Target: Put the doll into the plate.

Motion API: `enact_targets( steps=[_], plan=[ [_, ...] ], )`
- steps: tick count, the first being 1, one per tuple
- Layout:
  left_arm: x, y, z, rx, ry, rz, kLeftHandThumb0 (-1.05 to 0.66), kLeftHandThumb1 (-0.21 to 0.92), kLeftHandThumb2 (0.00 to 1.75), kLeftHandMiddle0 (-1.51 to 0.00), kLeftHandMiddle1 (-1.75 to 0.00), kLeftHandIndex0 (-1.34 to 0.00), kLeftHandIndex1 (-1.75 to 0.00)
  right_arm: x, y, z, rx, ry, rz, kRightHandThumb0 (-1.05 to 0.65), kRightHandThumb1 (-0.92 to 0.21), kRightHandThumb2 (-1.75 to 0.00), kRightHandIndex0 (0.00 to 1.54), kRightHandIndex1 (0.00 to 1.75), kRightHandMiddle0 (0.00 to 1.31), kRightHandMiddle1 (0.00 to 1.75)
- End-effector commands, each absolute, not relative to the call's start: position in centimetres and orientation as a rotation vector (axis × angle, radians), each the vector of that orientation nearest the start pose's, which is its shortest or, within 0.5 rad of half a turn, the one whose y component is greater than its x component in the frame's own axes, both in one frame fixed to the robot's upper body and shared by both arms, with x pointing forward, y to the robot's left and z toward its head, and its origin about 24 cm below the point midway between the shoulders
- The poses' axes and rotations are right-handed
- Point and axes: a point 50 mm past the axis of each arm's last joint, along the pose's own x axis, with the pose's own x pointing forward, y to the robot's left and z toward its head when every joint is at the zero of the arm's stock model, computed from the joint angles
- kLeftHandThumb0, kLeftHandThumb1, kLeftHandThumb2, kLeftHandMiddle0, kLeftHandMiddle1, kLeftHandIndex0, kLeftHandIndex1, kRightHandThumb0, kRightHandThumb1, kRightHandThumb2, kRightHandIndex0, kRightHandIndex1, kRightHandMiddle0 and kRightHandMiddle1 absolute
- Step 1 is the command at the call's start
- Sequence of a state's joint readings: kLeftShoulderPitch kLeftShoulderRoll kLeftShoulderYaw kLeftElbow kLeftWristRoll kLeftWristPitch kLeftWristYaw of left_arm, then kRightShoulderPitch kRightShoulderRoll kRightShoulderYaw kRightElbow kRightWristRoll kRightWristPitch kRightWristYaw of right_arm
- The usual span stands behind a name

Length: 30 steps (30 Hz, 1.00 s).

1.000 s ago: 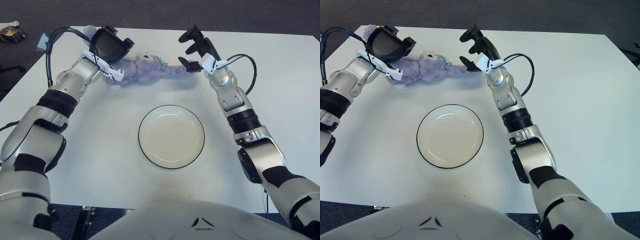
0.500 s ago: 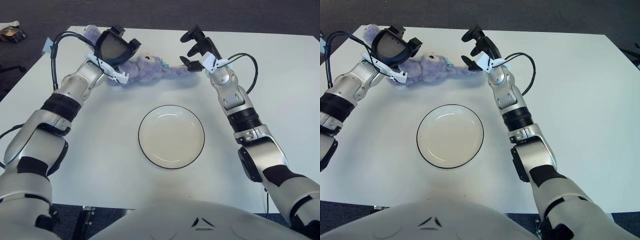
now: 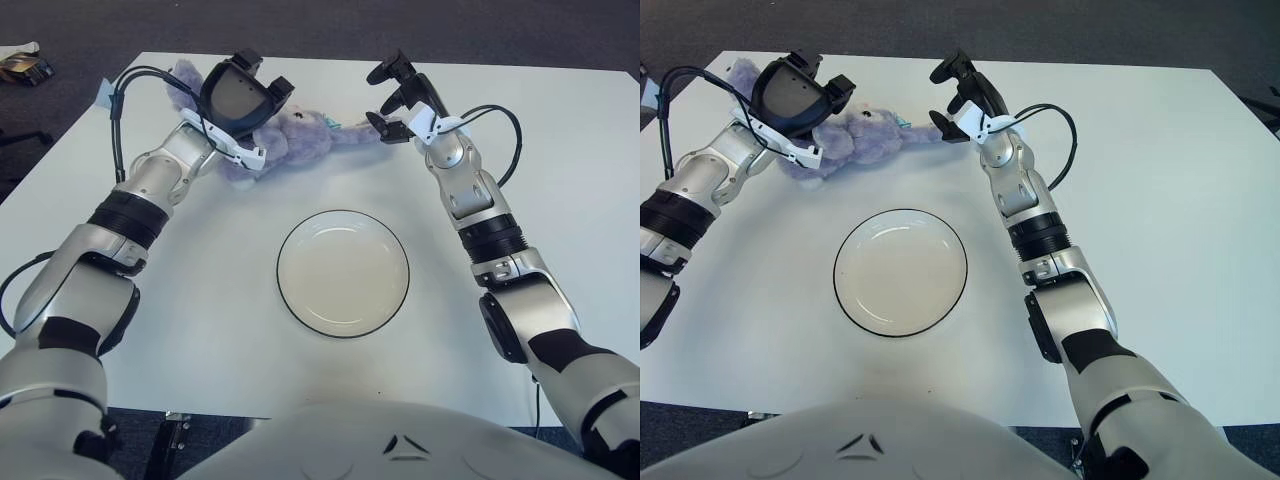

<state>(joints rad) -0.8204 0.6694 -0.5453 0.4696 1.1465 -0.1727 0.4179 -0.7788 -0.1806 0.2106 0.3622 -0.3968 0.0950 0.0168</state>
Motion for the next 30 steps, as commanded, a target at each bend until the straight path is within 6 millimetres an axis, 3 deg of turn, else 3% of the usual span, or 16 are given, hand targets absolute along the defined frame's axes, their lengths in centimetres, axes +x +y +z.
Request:
enact_targets(
  steps=[1, 19, 26, 30],
  plan=[
    [36.0, 15.3, 18.0, 1.866, -0.86, -0.02, 0.0, 0.21, 1.44, -0.58, -1.72, -0.58, -1.75, 37.2, -9.2, 19.1, -0.738, -0.371, 0.174, -0.5, -0.46, -1.0, 0.37, 1.29, 0.02, 1.39],
    [35.8, 14.6, 18.2, 1.825, -0.878, -0.029, 0.0, 0.16, 1.49, -0.61, -1.72, -0.62, -1.75, 37.4, -9.4, 19.2, -0.762, -0.338, 0.18, -0.47, -0.42, -1.01, 0.41, 1.25, 0.04, 1.39],
    [35.7, 14.1, 18.2, 1.824, -0.93, -0.018, 0.0, 0.08, 1.58, -0.67, -1.72, -0.68, -1.75, 37.5, -9.6, 19.2, -0.779, -0.337, 0.192, -0.47, -0.41, -1.02, 0.4, 1.27, 0.06, 1.41],
    [35.6, 13.9, 18.2, 1.825, -0.96, -0.008, 0.0, 0.04, 1.57, -0.72, -1.63, -0.75, -1.7, 37.6, -9.7, 19.2, -0.79, -0.334, 0.195, -0.47, -0.42, -1.02, 0.4, 1.26, 0.07, 1.4]
  ],
)
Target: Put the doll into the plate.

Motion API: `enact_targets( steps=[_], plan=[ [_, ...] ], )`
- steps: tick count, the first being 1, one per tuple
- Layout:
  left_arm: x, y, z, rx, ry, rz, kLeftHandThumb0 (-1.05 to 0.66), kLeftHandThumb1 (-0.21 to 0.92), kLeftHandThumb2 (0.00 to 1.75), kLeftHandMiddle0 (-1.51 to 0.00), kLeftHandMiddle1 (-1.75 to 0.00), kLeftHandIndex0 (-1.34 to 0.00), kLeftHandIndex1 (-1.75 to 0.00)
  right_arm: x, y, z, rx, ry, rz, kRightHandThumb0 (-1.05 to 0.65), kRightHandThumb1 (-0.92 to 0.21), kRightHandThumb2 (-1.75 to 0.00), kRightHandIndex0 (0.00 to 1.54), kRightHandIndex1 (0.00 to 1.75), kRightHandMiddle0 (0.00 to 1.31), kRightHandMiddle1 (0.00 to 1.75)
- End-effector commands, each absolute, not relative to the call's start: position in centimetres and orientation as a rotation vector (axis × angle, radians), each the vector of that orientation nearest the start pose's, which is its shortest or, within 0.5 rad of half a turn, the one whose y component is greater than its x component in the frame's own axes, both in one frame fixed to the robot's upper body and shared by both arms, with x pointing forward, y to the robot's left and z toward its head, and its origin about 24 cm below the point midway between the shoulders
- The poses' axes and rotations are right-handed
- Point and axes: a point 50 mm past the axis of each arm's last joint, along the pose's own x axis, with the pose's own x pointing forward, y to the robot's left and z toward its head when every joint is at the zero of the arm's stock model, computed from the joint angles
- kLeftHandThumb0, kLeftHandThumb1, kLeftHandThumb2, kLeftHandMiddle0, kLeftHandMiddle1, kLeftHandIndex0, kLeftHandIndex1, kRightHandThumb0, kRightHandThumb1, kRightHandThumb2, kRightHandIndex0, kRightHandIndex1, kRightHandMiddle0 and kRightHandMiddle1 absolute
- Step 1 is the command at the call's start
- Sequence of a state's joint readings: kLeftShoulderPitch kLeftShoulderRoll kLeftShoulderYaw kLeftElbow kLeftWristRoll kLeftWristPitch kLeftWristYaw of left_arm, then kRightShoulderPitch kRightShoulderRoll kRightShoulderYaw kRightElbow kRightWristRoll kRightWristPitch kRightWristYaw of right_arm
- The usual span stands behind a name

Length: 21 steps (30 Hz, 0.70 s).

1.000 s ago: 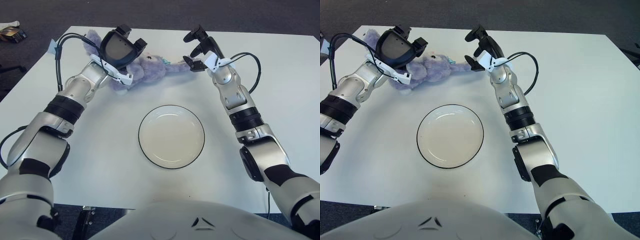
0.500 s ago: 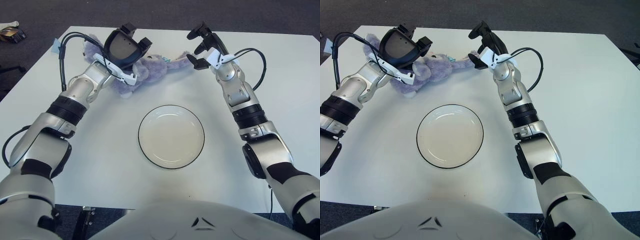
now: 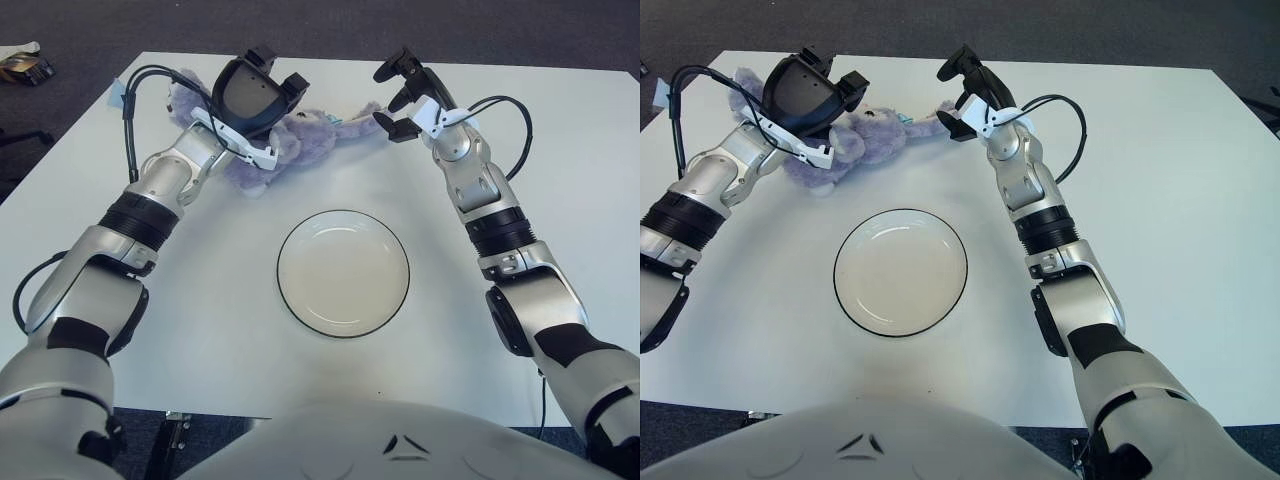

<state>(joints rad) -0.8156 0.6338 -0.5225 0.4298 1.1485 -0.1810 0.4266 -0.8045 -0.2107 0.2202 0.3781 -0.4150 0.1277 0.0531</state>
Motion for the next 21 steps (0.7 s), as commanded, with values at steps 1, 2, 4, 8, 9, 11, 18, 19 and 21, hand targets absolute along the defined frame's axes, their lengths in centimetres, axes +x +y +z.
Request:
enact_targets(
  steps=[1, 2, 4, 8, 9, 11, 18, 19, 21],
  plan=[
    [35.57, 13.83, 18.24, 1.825, -0.967, -0.006, 0.0, 0.03, 1.58, -0.72, -1.62, -0.79, -1.68, 37.56, -9.72, 19.2, -0.791, -0.333, 0.195, -0.47, -0.43, -1.02, 0.4, 1.26, 0.07, 1.4],
    [35.54, 13.78, 18.25, 1.824, -0.975, -0.002, 0.0, 0.02, 1.58, -0.73, -1.61, -0.8, -1.67, 37.57, -9.75, 19.22, -0.794, -0.332, 0.196, -0.47, -0.43, -1.02, 0.4, 1.26, 0.07, 1.4],
    [35.48, 13.7, 18.25, 1.821, -0.987, 0.002, 0.0, 0.0, 1.59, -0.73, -1.67, -0.84, -1.6, 37.58, -9.79, 19.24, -0.8, -0.33, 0.197, -0.48, -0.44, -1.01, 0.4, 1.26, 0.07, 1.39],
    [35.39, 13.58, 18.23, 1.817, -1.001, 0.006, 0.0, -0.03, 1.6, -0.75, -1.73, -0.89, -1.46, 37.61, -9.88, 19.26, -0.814, -0.324, 0.199, -0.47, -0.45, -1.0, 0.41, 1.23, 0.08, 1.37],
    [35.37, 13.55, 18.21, 1.816, -1.003, 0.007, -0.01, -0.03, 1.59, -0.76, -1.73, -0.91, -1.42, 37.62, -9.91, 19.25, -0.817, -0.322, 0.2, -0.47, -0.45, -1.0, 0.41, 1.23, 0.08, 1.37],
    [35.28, 13.49, 18.19, 1.814, -1.011, 0.008, -0.01, -0.04, 1.59, -0.78, -1.74, -0.92, -1.38, 37.69, -9.97, 19.26, -0.821, -0.314, 0.206, -0.46, -0.45, -1.0, 0.41, 1.22, 0.08, 1.37],
    [35.09, 13.45, 18.15, 1.818, -1.033, 0.015, -0.01, -0.05, 1.58, -0.83, -1.75, -0.94, -1.28, 38.28, -9.75, 19.21, -0.871, -0.301, 0.236, -0.43, -0.41, -1.04, 0.39, 1.19, 0.06, 1.36],
    [34.99, 13.48, 18.16, 1.816, -1.035, 0.018, -0.01, -0.05, 1.57, -0.84, -1.75, -0.93, -1.28, 38.37, -9.67, 19.19, -0.889, -0.302, 0.243, -0.43, -0.4, -1.04, 0.39, 1.18, 0.05, 1.36],
    [34.87, 13.52, 18.2, 1.811, -1.036, 0.022, -0.01, -0.05, 1.57, -0.84, -1.75, -0.93, -1.28, 38.46, -9.59, 19.16, -0.906, -0.304, 0.25, -0.43, -0.4, -1.04, 0.38, 1.15, 0.03, 1.35]
  ],
)
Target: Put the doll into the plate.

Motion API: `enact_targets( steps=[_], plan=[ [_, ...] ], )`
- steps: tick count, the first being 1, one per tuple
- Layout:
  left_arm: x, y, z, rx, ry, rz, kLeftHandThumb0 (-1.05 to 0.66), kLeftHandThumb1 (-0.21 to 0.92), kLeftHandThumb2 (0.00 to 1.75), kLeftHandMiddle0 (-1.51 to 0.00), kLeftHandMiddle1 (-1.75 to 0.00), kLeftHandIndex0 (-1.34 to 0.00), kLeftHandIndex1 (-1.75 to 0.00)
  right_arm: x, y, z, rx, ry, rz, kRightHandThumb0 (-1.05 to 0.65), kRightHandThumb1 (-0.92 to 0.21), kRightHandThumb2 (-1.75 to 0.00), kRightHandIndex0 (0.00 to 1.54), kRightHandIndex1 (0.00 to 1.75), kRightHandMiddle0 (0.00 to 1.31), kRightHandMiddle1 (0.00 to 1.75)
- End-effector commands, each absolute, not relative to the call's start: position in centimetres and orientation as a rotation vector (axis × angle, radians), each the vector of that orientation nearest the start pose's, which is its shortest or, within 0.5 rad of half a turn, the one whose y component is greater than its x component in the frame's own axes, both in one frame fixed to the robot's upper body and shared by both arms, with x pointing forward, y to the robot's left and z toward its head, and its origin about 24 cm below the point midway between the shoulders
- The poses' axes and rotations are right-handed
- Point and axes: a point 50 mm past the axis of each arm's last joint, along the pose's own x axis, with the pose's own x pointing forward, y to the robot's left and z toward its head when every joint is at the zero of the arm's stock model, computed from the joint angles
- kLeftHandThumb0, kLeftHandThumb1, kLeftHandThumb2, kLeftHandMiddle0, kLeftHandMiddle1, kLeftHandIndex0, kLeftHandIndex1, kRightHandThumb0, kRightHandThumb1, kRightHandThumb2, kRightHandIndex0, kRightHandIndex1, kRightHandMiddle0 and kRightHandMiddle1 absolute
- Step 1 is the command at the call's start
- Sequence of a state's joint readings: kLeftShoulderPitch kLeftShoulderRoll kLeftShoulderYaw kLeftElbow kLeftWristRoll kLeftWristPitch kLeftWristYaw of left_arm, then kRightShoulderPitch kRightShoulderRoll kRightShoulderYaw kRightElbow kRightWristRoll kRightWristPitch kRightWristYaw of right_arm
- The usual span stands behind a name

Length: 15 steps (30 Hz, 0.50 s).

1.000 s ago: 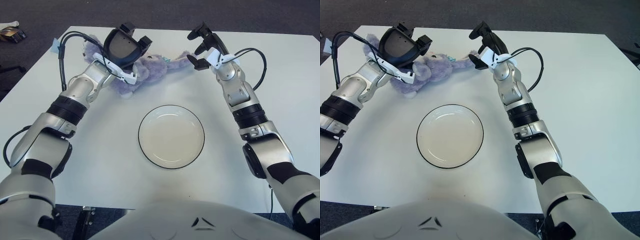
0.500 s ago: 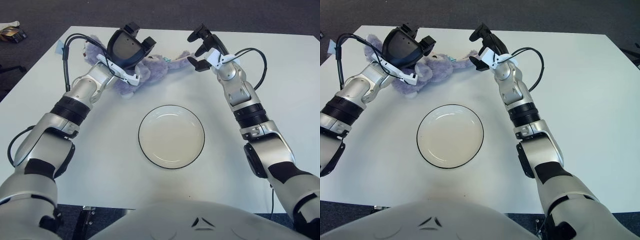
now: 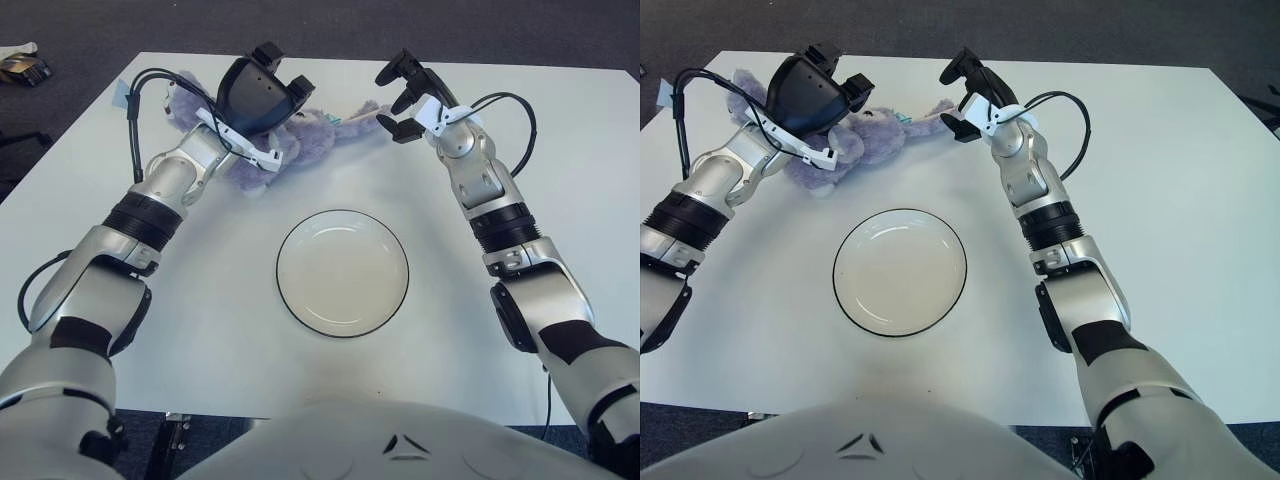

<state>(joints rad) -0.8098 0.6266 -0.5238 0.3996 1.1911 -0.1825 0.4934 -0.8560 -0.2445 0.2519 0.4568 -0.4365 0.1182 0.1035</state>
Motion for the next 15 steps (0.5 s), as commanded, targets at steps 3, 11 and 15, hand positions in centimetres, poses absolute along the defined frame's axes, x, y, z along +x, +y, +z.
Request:
enact_targets(
  steps=[3, 11, 15],
  plan=[
    [34.6, 13.6, 18.3, 1.804, -1.041, 0.032, -0.01, -0.07, 1.61, -0.84, -1.75, -0.93, -1.33, 38.5, -9.5, 19.1, -0.921, -0.307, 0.259, -0.43, -0.39, -1.05, 0.35, 1.12, 0.01, 1.34],
    [33.9, 13.6, 18.6, 1.76, -1.034, 0.06, -0.01, -0.04, 1.63, -0.83, -1.52, -0.83, -1.69, 38.4, -8.5, 19.4, -0.958, -0.332, 0.292, -0.44, -0.37, -1.04, 0.3, 1.04, 0.0, 1.26],
    [33.7, 13.6, 18.7, 1.73, -1.012, 0.066, -0.01, -0.02, 1.57, -0.86, -1.38, -0.82, -1.73, 38.2, -8.1, 19.6, -0.966, -0.35, 0.31, -0.45, -0.36, -1.04, 0.28, 1.03, 0.0, 1.25]
  ],
)
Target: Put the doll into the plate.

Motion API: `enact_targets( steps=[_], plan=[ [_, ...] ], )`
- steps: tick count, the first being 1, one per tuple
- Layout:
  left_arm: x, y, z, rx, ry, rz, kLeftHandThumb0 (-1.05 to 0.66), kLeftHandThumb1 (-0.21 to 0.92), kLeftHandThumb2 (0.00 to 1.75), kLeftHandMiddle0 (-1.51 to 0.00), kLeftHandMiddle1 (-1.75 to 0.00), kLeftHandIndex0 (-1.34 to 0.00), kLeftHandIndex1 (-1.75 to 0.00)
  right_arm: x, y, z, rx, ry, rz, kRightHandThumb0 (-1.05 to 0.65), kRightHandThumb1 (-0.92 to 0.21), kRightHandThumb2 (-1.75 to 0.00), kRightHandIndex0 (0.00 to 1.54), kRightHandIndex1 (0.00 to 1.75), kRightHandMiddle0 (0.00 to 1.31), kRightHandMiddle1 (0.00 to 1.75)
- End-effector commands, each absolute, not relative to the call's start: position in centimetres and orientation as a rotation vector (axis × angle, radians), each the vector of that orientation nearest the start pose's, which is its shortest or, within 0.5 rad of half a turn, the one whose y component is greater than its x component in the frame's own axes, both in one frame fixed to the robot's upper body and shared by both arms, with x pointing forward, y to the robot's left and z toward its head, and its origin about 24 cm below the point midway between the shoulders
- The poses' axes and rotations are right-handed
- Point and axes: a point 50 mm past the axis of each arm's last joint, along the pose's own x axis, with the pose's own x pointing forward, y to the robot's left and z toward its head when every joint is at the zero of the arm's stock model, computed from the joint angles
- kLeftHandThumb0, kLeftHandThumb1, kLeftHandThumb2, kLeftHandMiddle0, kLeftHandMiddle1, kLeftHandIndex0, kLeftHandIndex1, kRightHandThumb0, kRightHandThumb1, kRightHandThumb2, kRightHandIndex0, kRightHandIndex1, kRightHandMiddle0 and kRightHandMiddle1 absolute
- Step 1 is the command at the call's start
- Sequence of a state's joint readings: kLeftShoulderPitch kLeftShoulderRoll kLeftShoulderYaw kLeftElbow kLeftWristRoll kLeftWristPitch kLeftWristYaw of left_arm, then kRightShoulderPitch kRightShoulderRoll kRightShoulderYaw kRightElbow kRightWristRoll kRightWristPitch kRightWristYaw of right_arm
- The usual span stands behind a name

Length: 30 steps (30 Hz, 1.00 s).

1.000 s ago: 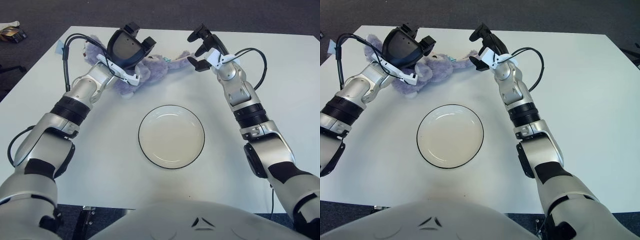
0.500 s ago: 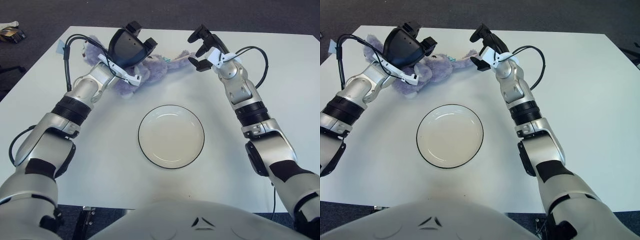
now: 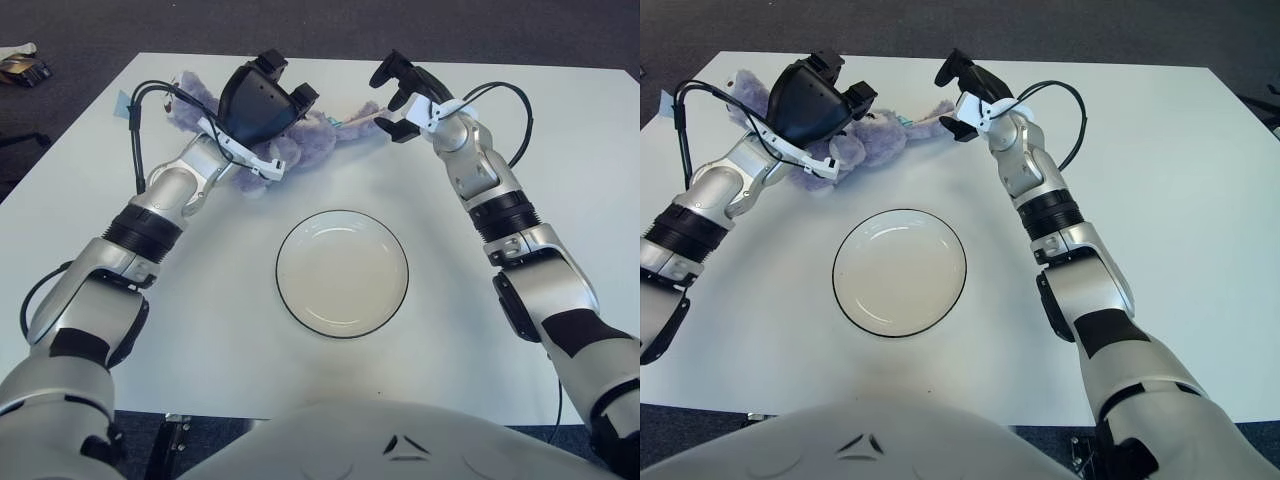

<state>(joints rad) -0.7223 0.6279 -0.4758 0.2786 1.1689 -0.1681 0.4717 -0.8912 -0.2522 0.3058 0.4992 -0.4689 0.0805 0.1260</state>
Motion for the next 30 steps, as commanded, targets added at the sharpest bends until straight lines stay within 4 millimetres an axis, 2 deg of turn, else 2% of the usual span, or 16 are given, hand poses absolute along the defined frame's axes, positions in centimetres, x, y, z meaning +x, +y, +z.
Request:
enact_targets(
  steps=[1, 3, 12, 15, 20, 22, 24, 30],
  plan=[
    [33.6, 13.6, 18.7, 1.726, -1.008, 0.067, -0.01, -0.02, 1.56, -0.87, -1.35, -0.82, -1.74, 38.2, -8.0, 19.7, -0.966, -0.353, 0.313, -0.45, -0.36, -1.04, 0.28, 1.02, 0.0, 1.25],
    [33.4, 13.6, 18.7, 1.712, -1.002, 0.074, -0.01, -0.01, 1.55, -0.88, -1.32, -0.82, -1.74, 38.1, -7.8, 19.8, -0.967, -0.361, 0.322, -0.44, -0.35, -1.04, 0.27, 1.02, 0.0, 1.25],
    [32.2, 13.6, 18.9, 1.627, -0.991, 0.111, 0.0, 0.04, 1.53, -0.84, -1.47, -0.7, -1.75, 37.8, -6.1, 20.2, -1.016, -0.431, 0.339, -0.39, -0.3, -1.1, 0.22, 0.97, 0.0, 1.25],
    [32.0, 13.6, 19.0, 1.613, -0.989, 0.116, 0.0, 0.05, 1.53, -0.83, -1.47, -0.69, -1.75, 37.9, -5.8, 20.1, -1.033, -0.443, 0.341, -0.38, -0.29, -1.12, 0.22, 0.95, 0.0, 1.26],
    [31.6, 14.0, 19.2, 1.62, -0.971, 0.125, 0.0, 0.02, 1.56, -0.84, -1.46, -0.73, -1.75, 38.0, -5.4, 19.9, -1.005, -0.45, 0.36, -0.36, -0.27, -1.13, 0.24, 0.96, 0.0, 1.26],
    [31.6, 14.1, 19.3, 1.63, -0.959, 0.13, 0.0, 0.01, 1.58, -0.82, -1.5, -0.75, -1.75, 38.0, -5.4, 19.8, -0.986, -0.45, 0.368, -0.35, -0.27, -1.13, 0.25, 0.97, 0.0, 1.27],
    [31.5, 14.4, 19.4, 1.646, -0.945, 0.139, 0.0, -0.01, 1.63, -0.78, -1.61, -0.76, -1.75, 38.0, -5.3, 19.7, -0.966, -0.445, 0.376, -0.35, -0.26, -1.13, 0.25, 0.98, 0.0, 1.28],
    [31.2, 15.1, 19.8, 1.682, -0.894, 0.168, 0.0, -0.03, 1.62, -0.78, -1.73, -0.82, -1.54, 38.1, -5.0, 19.5, -0.945, -0.428, 0.395, -0.35, -0.25, -1.15, 0.25, 0.99, 0.0, 1.3]
  ],
)
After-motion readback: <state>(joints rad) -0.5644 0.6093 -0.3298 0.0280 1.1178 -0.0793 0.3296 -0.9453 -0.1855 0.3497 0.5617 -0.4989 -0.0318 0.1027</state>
